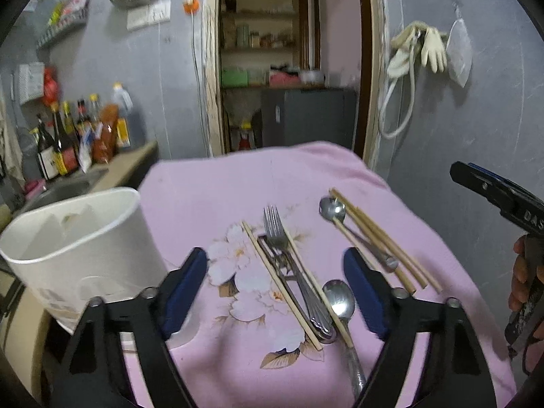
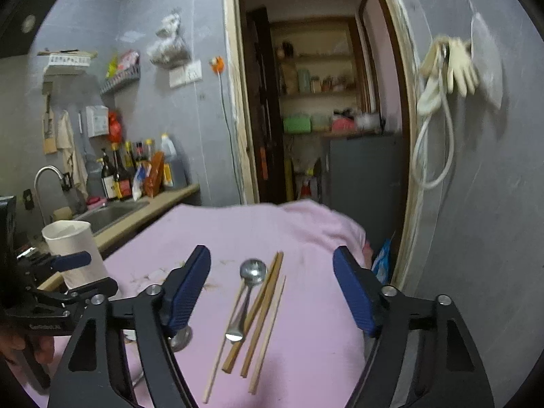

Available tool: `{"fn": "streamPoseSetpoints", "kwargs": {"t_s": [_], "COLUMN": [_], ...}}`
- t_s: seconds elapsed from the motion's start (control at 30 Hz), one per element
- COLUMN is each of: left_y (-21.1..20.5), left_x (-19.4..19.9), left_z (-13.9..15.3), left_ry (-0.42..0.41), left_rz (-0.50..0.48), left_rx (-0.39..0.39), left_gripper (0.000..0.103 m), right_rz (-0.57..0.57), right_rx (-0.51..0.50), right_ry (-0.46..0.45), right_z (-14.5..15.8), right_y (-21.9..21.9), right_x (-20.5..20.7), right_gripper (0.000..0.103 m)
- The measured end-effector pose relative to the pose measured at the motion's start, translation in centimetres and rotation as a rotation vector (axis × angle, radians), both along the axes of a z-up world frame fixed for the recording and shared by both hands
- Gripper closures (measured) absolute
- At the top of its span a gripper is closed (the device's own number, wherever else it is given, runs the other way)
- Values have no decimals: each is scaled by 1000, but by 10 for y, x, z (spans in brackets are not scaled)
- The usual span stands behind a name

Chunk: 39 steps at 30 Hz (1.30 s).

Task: Organize utensils
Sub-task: 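Move the right tool over the chopsticks while the left tool approaches the utensil row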

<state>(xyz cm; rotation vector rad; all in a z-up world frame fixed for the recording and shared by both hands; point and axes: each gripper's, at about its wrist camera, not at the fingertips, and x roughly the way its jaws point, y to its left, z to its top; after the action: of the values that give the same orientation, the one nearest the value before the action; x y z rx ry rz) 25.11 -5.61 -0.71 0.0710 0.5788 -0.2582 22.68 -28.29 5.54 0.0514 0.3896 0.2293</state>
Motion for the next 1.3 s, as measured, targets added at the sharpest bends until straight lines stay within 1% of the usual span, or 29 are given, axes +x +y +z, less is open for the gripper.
{"fn": "streamPoseSetpoints", "kwargs": {"t_s": [0.03,0.07,0.1,0.13,0.2,0.27,0.3,0.37,0.4,0.47,0.53,0.63,0.7,0.83,0.93,1.17,1.3], "left_y": [0,0,0,0,-1,-3,-4,-3,-1,1,2,4,5,4,3,-1,-1], "left_x": [5,11,16,22,30,39,43,50,53,59,61,67,71,75,77,82,92], "left_z": [-3,-6,-10,-14,-21,-28,-32,-39,-41,-45,-49,-53,-56,-56,-58,-58,-57], "left_ry": [24,53,72,98,135,170,190,224,241,263,281,311,332,333,344,358,374], "left_rz": [-2,-3,-4,-2,-1,1,2,7,7,12,19,23,25,32,50,53,62], "left_rx": [1,0,0,5,15,30,30,20,9,3,10,11,6,13,32,31,28], "left_gripper": [42,49,55,57,67,73,77,80,81,83,86,88,88,89,93,94,94], "right_rz": [4,9,18,23,38,60,70,94,103,120,128,130,132,139,144,162,163], "right_rx": [14,25,37,41,38,37,41,42,39,18,8,-9,-10,-19,-25,-21,-43], "right_ry": [34,61,98,124,163,209,231,287,305,346,384,406,409,421,440,499,508], "right_z": [-3,-6,-10,-14,-20,-28,-31,-40,-43,-49,-53,-58,-58,-60,-62,-70,-71], "right_y": [-3,-5,-8,-9,-10,-9,-9,-7,-5,-2,-1,-1,-1,-1,-1,2,6], "right_x": [8,15,23,29,38,46,50,59,63,70,77,82,83,87,89,99,104], "right_gripper": [47,51,52,56,60,66,68,74,75,80,82,83,84,84,84,84,84]}}
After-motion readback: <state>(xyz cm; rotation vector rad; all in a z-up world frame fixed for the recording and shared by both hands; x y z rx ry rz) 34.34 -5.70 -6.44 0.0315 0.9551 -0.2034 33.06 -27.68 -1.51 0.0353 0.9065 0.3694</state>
